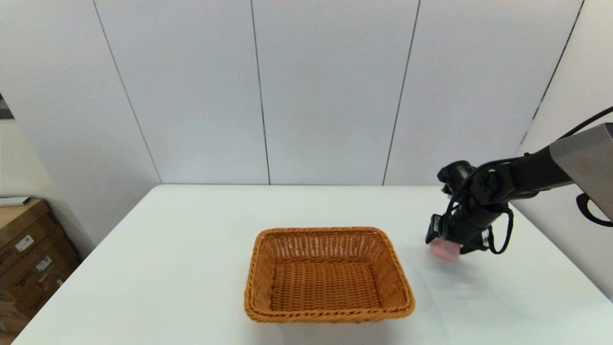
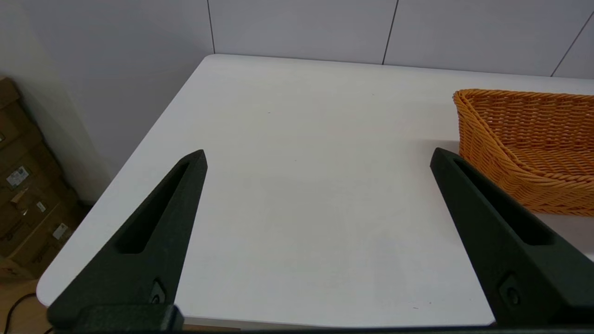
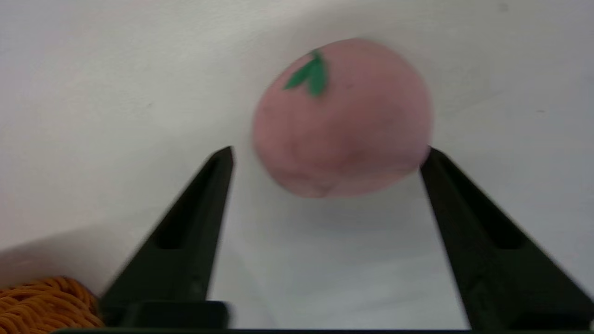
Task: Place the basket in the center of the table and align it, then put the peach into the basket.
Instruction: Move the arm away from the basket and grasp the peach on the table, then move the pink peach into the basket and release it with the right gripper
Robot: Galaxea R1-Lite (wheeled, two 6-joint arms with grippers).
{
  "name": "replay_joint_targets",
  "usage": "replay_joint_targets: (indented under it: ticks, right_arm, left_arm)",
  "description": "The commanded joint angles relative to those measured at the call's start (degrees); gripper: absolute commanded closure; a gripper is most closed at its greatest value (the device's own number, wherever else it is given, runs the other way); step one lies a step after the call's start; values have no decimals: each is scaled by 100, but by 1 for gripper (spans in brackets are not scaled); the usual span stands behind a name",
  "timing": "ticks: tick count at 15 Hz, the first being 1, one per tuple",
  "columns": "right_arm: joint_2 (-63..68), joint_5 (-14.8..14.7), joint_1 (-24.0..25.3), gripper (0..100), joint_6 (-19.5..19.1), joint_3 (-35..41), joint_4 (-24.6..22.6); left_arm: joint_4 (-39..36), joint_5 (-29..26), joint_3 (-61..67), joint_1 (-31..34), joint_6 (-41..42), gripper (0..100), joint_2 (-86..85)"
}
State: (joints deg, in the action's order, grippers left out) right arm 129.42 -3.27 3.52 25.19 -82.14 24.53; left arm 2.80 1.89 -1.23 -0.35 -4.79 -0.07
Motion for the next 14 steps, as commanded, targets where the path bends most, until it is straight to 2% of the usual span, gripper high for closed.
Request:
replay_joint_targets:
  ticks: [1,9,11,14]
  right_arm:
    - [145,19,43,100,13,-144,8]
    - [-294,72,8,100,-22,-259,61]
    - [-786,415,-45,100,-14,-241,131]
    - [-1595,643,52,100,-14,-241,676]
  left_arm:
    - [1,4,0,0,-4,0,7]
    - [1,4,0,0,-4,0,7]
    - [1,4,0,0,-4,0,-1]
    - [-8,4,0,0,-4,0,7]
